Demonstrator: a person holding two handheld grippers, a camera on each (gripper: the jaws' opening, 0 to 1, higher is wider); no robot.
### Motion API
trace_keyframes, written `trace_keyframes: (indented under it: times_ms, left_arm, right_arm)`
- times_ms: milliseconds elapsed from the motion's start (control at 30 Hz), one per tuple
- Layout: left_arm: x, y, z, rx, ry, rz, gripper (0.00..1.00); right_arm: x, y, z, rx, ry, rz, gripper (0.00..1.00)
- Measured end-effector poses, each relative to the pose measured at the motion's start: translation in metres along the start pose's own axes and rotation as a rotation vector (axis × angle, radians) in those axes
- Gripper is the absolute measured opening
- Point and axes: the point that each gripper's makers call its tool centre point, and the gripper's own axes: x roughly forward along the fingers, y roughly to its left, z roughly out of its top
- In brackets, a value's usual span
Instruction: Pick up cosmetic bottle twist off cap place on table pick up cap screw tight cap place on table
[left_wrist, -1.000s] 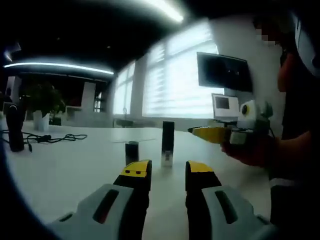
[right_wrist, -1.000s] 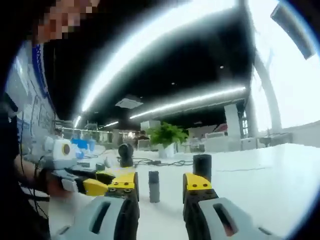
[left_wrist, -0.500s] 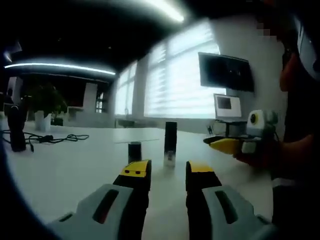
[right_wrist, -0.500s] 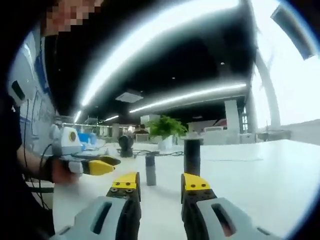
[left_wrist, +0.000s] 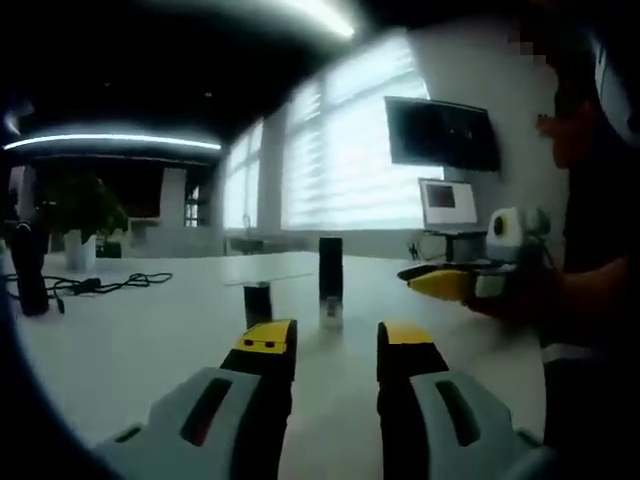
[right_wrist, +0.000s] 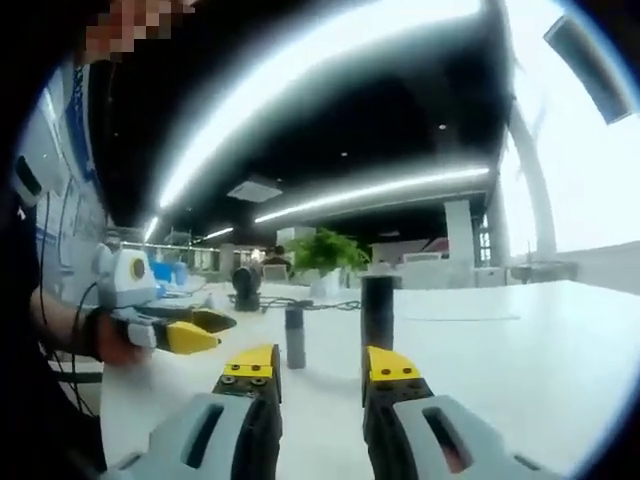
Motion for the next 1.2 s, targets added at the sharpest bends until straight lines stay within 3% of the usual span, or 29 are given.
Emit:
trace_keyframes:
  times_ms: [267,367,800,1200]
  left_arm:
    - [0.005,-0.002,-0.007,-0.023,0.054,-0.001,0.21]
    - [0.009,-0.013,0.001,-0.123,0.011,-0.052,0.21]
    - [0.023,-0.012,-0.014,-0.057,0.084,-0.018,0.22]
    - [0.054,-0.015,-0.012,-0.052,0.088,-0.012,0.22]
  right_arm:
    - [0.0,-0.002,-0.001,0.003,0.0,-0.006,0.25]
    - [0.0,-0.002,-0.001,0.005,0.002,-0.007,0.25]
    - [0.001,-0.004,-0.001,0.009,-0.001,-0.011,0.25]
    - [0.0,-0.005,0.001,0.019,-0.013,-0.017,0.25]
